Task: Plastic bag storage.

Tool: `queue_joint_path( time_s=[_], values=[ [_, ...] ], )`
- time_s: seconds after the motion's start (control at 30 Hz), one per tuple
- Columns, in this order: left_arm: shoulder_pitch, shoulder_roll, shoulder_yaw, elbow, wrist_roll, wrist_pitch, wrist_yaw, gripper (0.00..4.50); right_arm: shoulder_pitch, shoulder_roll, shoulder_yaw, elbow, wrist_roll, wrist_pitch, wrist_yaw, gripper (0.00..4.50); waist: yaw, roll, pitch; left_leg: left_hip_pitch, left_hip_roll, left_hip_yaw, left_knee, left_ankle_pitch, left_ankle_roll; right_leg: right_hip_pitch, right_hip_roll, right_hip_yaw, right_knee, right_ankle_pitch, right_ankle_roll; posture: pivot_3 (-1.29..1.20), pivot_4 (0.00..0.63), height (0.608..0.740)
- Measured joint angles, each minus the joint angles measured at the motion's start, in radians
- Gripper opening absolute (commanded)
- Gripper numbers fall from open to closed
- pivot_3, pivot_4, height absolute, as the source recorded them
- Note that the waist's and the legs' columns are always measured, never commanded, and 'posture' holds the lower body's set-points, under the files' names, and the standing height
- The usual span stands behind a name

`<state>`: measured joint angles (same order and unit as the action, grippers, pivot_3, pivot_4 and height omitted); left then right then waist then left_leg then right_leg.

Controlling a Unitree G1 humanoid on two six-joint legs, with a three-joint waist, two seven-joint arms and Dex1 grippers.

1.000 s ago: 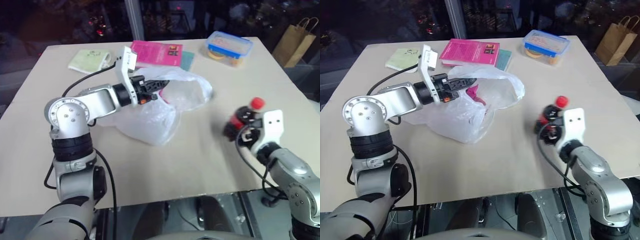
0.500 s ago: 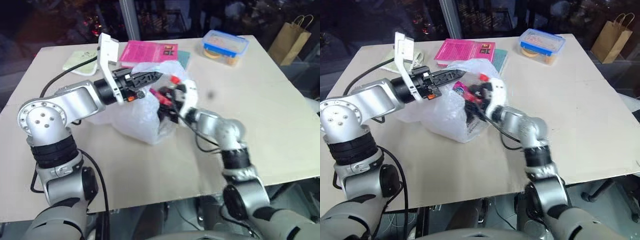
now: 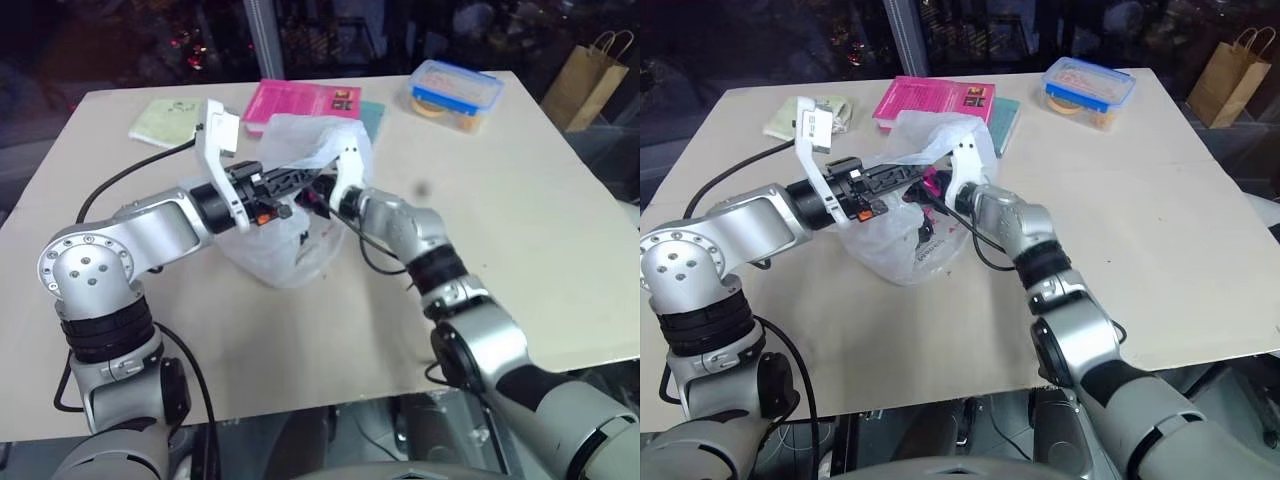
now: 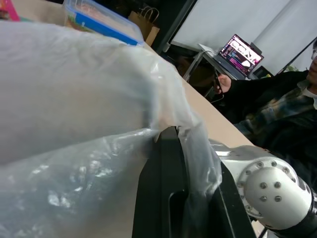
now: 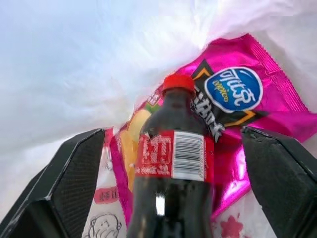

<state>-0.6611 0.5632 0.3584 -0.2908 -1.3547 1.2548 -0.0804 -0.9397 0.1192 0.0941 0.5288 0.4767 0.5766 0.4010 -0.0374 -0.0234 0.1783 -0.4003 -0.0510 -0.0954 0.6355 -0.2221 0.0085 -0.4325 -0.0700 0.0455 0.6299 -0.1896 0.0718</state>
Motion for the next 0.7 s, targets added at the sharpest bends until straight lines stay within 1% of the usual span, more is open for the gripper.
queue_joint_path(
  time_s=[0.03, 0.07, 0.13, 0.2, 0.3, 0.37, 0.4, 0.43, 0.47, 0.57, 0.7],
  values=[
    [0.002, 0.0, -0.003, 0.002, 0.009, -0.006, 0.001, 0.0, 0.057, -0.02, 0.025, -0.071, -0.007, 0.018, 0.006, 4.44, 0.001, 0.0, 0.0, 0.0, 0.0, 0.0, 0.0, 0.0, 0.0, 0.0, 0.0, 0.0, 0.0, 0.0, 0.0, 0.0, 0.15, 0.74],
    [0.005, 0.007, -0.004, 0.03, 0.04, -0.028, 0.007, 0.0, 0.16, -0.064, 0.077, -0.199, -0.017, 0.059, 0.018, 4.44, -0.001, 0.0, 0.0, 0.0, -0.001, 0.001, 0.0, 0.0, 0.0, 0.0, 0.0, 0.001, 0.0, 0.0, 0.0, 0.0, 0.15, 0.74],
    [0.018, 0.016, -0.007, 0.068, 0.078, -0.046, 0.002, 0.0, 0.285, -0.148, 0.141, -0.405, -0.034, 0.121, 0.029, 4.44, -0.003, 0.0, 0.0, 0.0, -0.002, 0.001, 0.0, 0.0, 0.0, -0.001, 0.0, 0.001, 0.0, 0.0, 0.0, 0.0, 0.15, 0.74],
    [0.025, 0.021, -0.013, 0.087, 0.101, -0.063, -0.021, 0.0, 0.345, -0.233, 0.156, -0.573, -0.048, 0.163, 0.027, 4.44, -0.003, 0.0, 0.0, 0.0, -0.002, 0.0, 0.001, 0.0, 0.0, 0.0, 0.0, 0.0, 0.001, 0.0, 0.0, 0.0, 0.15, 0.74],
    [0.026, 0.029, -0.018, 0.121, 0.141, -0.089, -0.069, 0.0, 0.388, -0.31, 0.156, -0.75, -0.086, 0.197, 0.0, 4.44, -0.007, 0.0, 0.0, 0.003, 0.0, 0.002, 0.001, -0.001, 0.002, 0.0, 0.002, 0.0, 0.003, 0.0, 0.0, 0.0, 0.15, 0.74],
    [0.026, 0.035, -0.02, 0.139, 0.162, -0.104, -0.102, 0.0, 0.393, -0.319, 0.154, -0.776, -0.127, 0.204, -0.044, 4.44, -0.008, 0.0, 0.0, 0.003, 0.001, 0.005, 0.001, -0.001, 0.001, 0.0, 0.004, 0.001, 0.004, 0.0, 0.0, 0.0, 0.15, 0.74],
    [0.026, 0.041, -0.022, 0.147, 0.175, -0.107, -0.125, 0.0, 0.387, -0.31, 0.148, -0.763, -0.16, 0.203, -0.084, 4.44, -0.007, 0.0, 0.0, 0.003, 0.001, 0.006, 0.001, 0.0, 0.0, 0.0, 0.004, 0.0, 0.004, 0.0, 0.0, 0.0, 0.15, 0.74],
    [0.026, 0.042, -0.023, 0.148, 0.176, -0.107, -0.129, 0.0, 0.384, -0.308, 0.146, -0.758, -0.165, 0.203, -0.093, 4.44, -0.007, 0.0, 0.0, 0.003, 0.002, 0.006, 0.001, 0.0, 0.0, 0.0, 0.005, 0.0, 0.004, 0.0, 0.0, 0.0, 0.15, 0.74],
    [0.026, 0.051, -0.029, 0.15, 0.188, -0.108, -0.16, 0.0, 0.347, -0.292, 0.133, -0.697, -0.221, 0.189, -0.155, 4.44, -0.005, 0.0, 0.0, 0.003, 0.002, 0.006, 0.002, 0.001, -0.001, 0.0, 0.005, 0.0, 0.004, 0.0, 0.0, 0.0, 0.15, 0.74],
    [0.026, 0.062, -0.036, 0.15, 0.199, -0.109, -0.186, 0.0, 0.266, -0.28, 0.11, -0.593, -0.29, 0.159, -0.222, 4.44, -0.004, 0.0, 0.0, 0.003, 0.002, 0.007, 0.003, 0.001, -0.001, 0.0, 0.005, 0.001, 0.004, 0.001, -0.002, 0.0, 0.15, 0.74],
    [0.026, 0.072, -0.036, 0.15, 0.212, -0.108, -0.2, 0.0, 0.207, -0.271, 0.074, -0.51, -0.334, 0.123, -0.259, 4.44, -0.004, 0.0, 0.0, 0.002, 0.002, 0.006, 0.002, 0.001, -0.001, 0.0, 0.005, 0.0, 0.004, 0.002, -0.002, 0.0, 0.15, 0.74]
  ],
)
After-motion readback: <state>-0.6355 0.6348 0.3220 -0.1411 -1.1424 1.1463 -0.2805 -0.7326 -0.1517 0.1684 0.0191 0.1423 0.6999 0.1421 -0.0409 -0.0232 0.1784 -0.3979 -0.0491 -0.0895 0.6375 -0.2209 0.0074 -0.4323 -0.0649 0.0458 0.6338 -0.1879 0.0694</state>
